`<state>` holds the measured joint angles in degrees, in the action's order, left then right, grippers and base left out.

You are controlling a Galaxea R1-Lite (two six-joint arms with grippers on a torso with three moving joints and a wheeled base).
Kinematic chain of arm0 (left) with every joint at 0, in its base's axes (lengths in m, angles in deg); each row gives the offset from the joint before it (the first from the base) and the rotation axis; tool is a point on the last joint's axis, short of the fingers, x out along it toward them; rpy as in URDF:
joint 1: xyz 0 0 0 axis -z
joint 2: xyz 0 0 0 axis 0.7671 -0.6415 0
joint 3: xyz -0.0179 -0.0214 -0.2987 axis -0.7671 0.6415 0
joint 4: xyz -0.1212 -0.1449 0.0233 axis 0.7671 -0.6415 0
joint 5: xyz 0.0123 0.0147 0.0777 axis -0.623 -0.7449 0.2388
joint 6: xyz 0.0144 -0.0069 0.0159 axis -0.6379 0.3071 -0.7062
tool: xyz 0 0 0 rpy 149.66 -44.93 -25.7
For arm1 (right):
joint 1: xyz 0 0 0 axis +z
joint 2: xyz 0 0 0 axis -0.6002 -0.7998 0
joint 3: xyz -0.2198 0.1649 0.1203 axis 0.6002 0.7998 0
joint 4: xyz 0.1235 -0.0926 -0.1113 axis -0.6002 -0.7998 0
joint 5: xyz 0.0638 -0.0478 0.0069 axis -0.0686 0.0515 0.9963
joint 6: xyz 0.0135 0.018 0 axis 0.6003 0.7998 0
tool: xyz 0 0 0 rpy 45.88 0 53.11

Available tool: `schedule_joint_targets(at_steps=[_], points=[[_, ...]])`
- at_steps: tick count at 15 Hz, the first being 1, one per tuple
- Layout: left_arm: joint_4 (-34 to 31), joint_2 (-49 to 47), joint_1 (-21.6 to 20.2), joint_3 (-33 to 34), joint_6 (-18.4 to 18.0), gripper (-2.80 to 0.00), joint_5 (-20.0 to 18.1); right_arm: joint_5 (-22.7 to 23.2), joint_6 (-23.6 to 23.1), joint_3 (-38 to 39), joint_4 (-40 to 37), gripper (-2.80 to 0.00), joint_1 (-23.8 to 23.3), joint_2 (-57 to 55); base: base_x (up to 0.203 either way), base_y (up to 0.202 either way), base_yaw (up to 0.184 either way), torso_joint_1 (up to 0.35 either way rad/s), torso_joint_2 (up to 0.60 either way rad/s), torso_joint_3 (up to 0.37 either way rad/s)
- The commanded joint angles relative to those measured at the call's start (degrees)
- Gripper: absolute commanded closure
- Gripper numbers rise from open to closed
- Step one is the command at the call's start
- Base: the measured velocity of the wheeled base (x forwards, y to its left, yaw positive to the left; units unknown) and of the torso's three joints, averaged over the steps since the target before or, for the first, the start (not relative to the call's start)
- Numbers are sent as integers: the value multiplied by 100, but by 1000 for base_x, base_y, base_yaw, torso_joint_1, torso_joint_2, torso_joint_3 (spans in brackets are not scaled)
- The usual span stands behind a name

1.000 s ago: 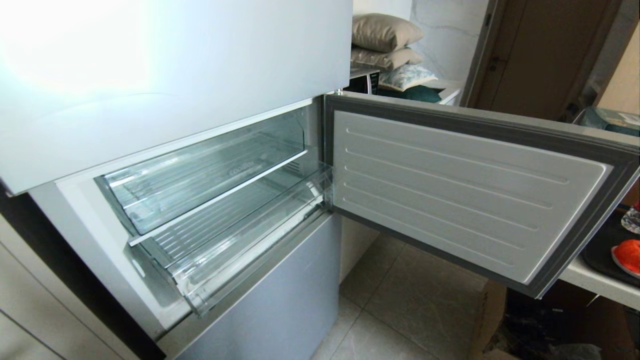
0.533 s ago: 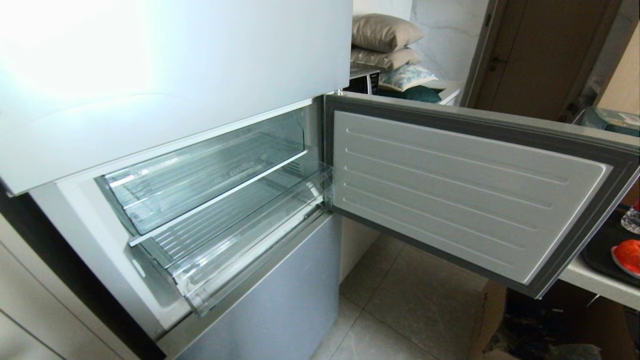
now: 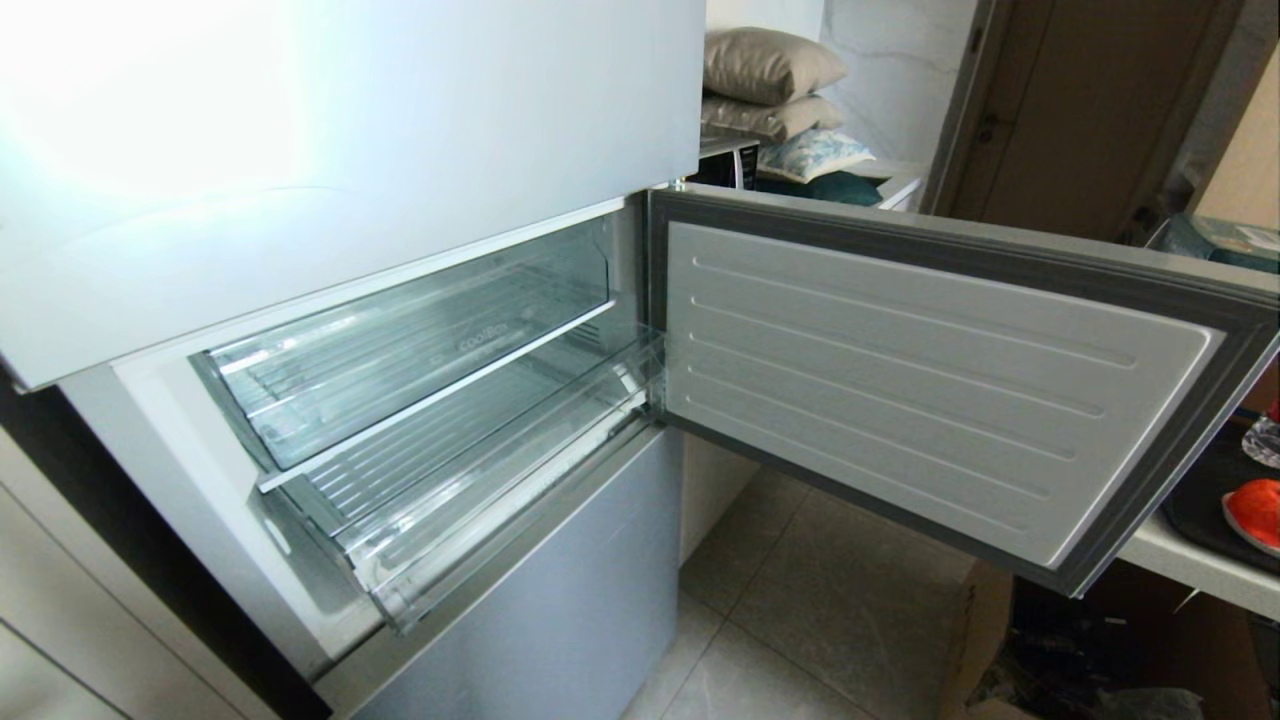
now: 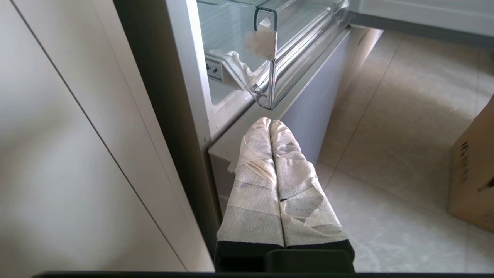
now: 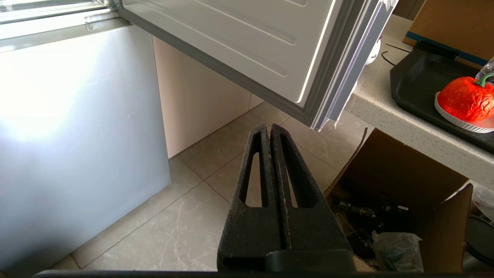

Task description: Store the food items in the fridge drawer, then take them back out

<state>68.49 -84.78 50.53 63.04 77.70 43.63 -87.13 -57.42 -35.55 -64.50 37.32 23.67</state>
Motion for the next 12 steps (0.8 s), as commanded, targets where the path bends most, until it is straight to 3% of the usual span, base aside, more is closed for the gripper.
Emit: schedule_joint_targets(at_steps=[1, 3, 8, 12], points=[[72, 1, 0, -158, -281, 0, -74, 4, -6, 2, -11, 0, 9, -11, 0, 0, 0, 0, 0, 0], [100, -290, 1, -679, -373, 0, -503, 4, -15, 2, -11, 0, 3, -11, 0, 0, 0, 0, 0, 0], [328, -2781, 227, -1327, -411, 0, -1571, 4, -6, 2, -11, 0, 0, -11, 0, 0, 0, 0, 0, 0], [1279, -5141, 464, -1432, -668, 0, -2077, 4, -6, 2, -11, 0, 9, -11, 0, 0, 0, 0, 0, 0]])
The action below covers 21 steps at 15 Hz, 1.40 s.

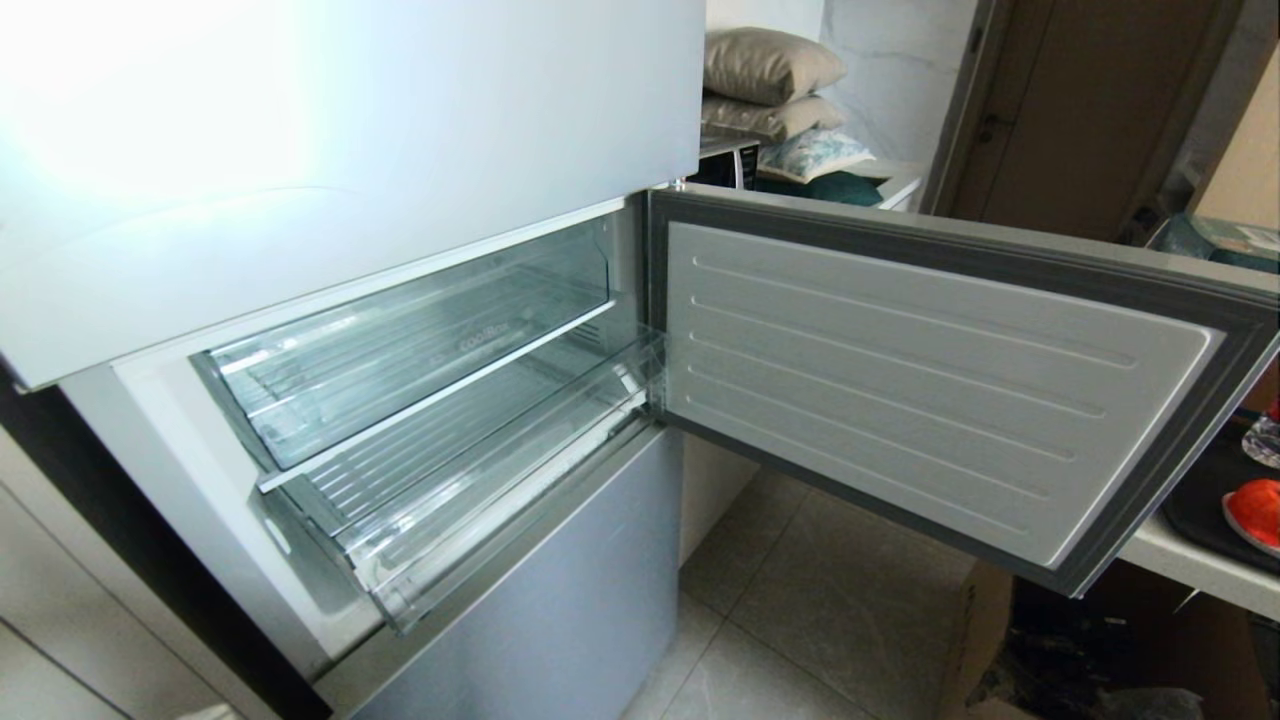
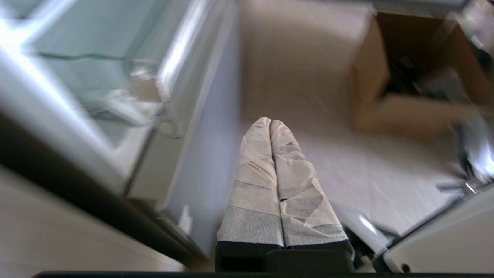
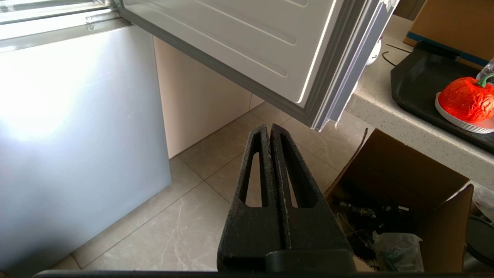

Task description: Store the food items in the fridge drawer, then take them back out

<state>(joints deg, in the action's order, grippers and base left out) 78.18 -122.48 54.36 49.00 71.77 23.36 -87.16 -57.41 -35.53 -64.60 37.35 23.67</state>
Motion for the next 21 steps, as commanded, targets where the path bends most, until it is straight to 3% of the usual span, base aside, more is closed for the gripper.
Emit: schedule_joint_targets(at_steps=[1, 3, 7, 10, 11, 13, 15, 21], points=[[734, -1906, 173, -13, -221, 0, -83, 6, -7, 0, -2, 0, 0, -11, 0, 0, 0, 0, 0, 0], [1285, -2742, 505, -12, -406, 0, 94, 6, -7, 0, -2, 0, 6, -11, 0, 0, 0, 0, 0, 0], [2153, -4329, 1301, -51, -492, 0, 821, 6, -7, 0, -2, 0, 6, -11, 0, 0, 0, 0, 0, 0], [3379, -5454, 1446, -34, -482, 0, 1450, 6, -7, 0, -2, 0, 6, -11, 0, 0, 0, 0, 0, 0], [3601, -5605, 1474, -100, -451, 0, 1777, 6, -7, 0, -2, 0, -1, -11, 0, 0, 0, 0, 0, 0], [3752, -5884, 1476, -197, -372, 0, 2038, 6, -7, 0, -2, 0, -1, -11, 0, 0, 0, 0, 0, 0], [4305, -6367, 1478, -248, -332, 0, 2368, 6, -7, 0, -2, 0, -2, -11, 0, 0, 0, 0, 0, 0], [7065, -8107, 1447, -284, -332, 0, 3395, 6, -7, 0, -2, 0, 6, -11, 0, 0, 0, 0, 0, 0]])
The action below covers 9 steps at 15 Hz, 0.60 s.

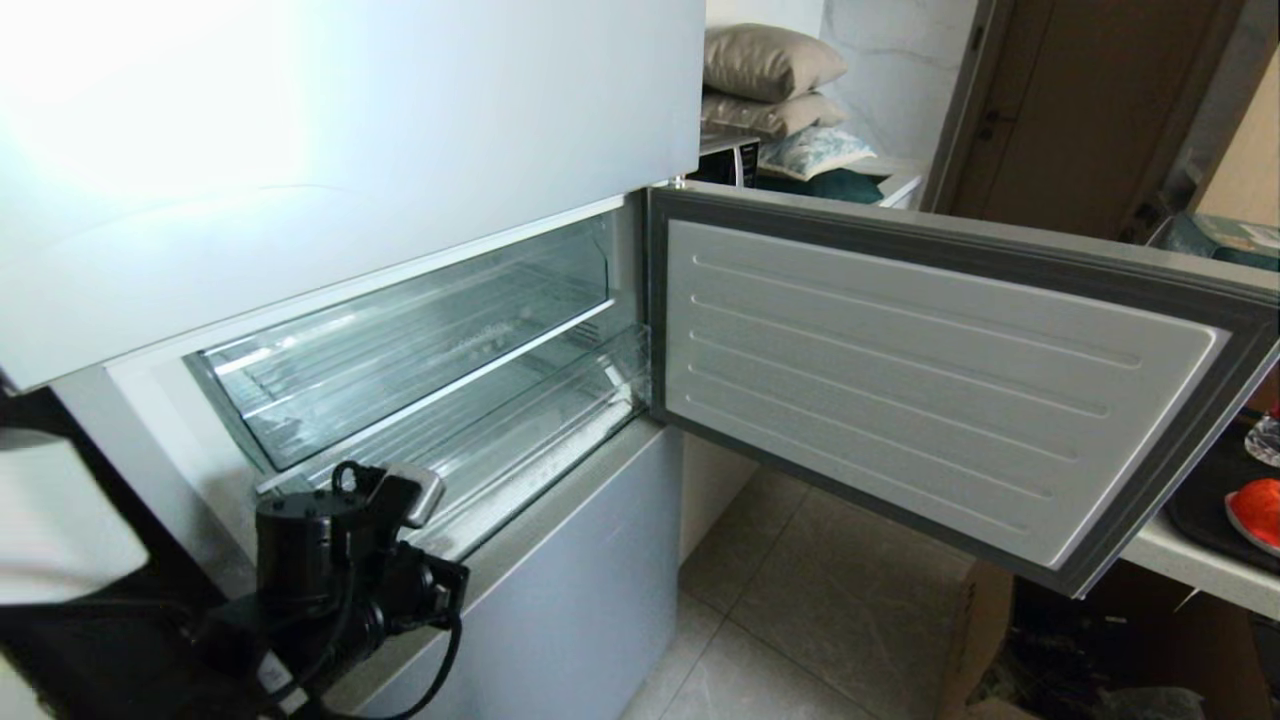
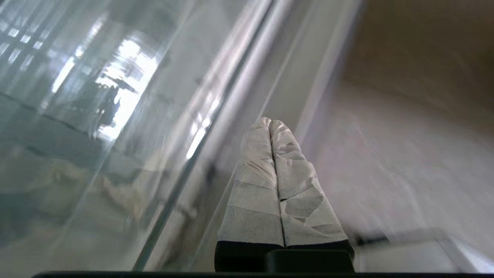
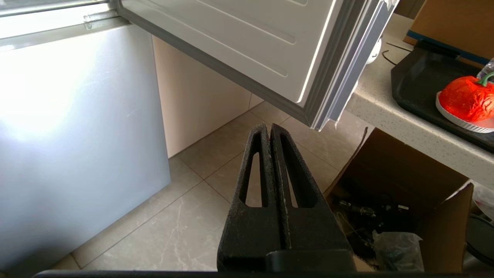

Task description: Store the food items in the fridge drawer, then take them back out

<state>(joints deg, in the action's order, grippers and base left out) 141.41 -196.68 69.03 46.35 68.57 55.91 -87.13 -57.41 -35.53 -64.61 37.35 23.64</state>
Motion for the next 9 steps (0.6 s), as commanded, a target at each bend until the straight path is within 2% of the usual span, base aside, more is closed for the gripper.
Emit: schedule_joint_targets(at_steps=[1, 4, 9], points=[[1117, -838, -26, 44, -15, 0, 221, 4, -7, 0, -1, 0, -2, -9, 0, 0, 0, 0, 0, 0], [1184, -455, 63, 318, -11, 0, 231, 4, -7, 0, -1, 0, -2, -9, 0, 0, 0, 0, 0, 0], [1207, -136, 18, 38, -1, 0, 327, 4, -7, 0, -1, 0, 4, -9, 0, 0, 0, 0, 0, 0]])
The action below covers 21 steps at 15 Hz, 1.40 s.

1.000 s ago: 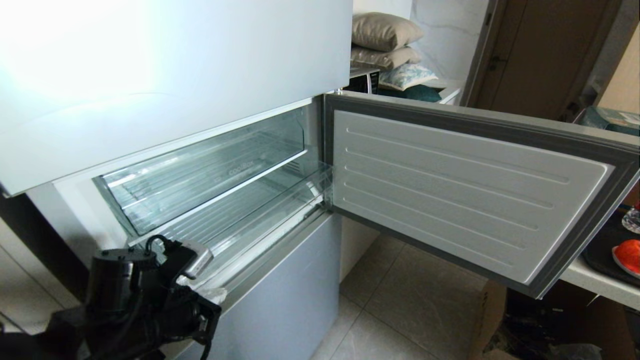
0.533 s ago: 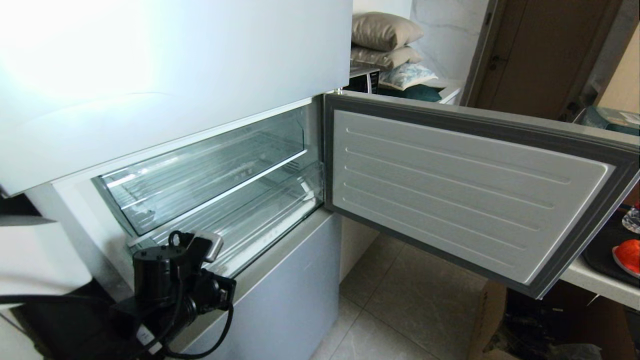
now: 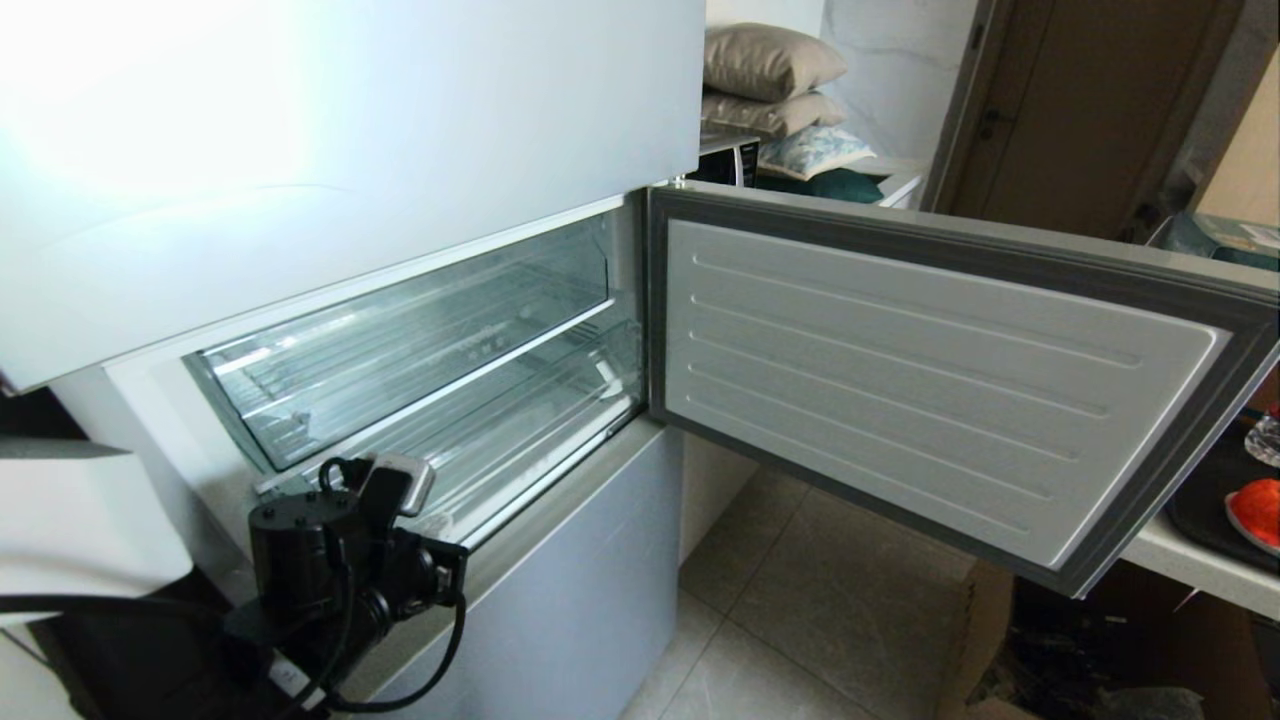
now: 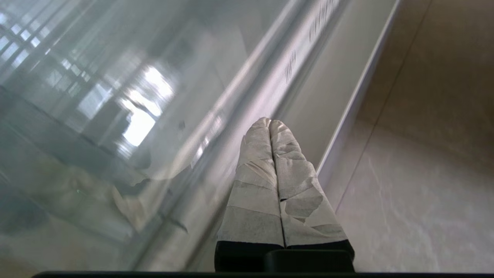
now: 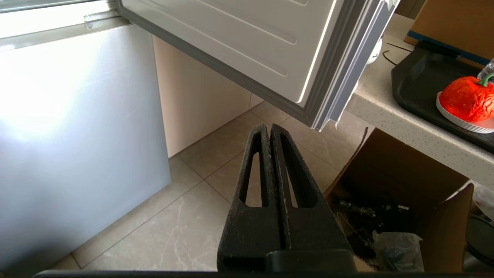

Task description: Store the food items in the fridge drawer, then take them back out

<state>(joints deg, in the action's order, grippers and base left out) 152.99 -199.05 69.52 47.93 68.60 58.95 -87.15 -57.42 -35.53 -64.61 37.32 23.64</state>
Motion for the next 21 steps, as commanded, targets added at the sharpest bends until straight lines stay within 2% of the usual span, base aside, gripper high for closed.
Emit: schedule_joint_targets(at_steps=[1, 7, 15, 21], points=[[49, 85, -98, -258, -2, 0, 114, 5, -6, 0, 0, 0, 4, -9, 0, 0, 0, 0, 0, 0], [49, -207, -474, -836, 5, 0, 425, 5, -6, 0, 0, 0, 9, -9, 0, 0, 0, 0, 0, 0], [23, 771, -299, 115, 6, 0, 131, 5, -6, 0, 0, 0, 7, -9, 0, 0, 0, 0, 0, 0], [48, -147, -306, -394, 3, 0, 158, 5, -6, 0, 0, 0, 1, -9, 0, 0, 0, 0, 0, 0]])
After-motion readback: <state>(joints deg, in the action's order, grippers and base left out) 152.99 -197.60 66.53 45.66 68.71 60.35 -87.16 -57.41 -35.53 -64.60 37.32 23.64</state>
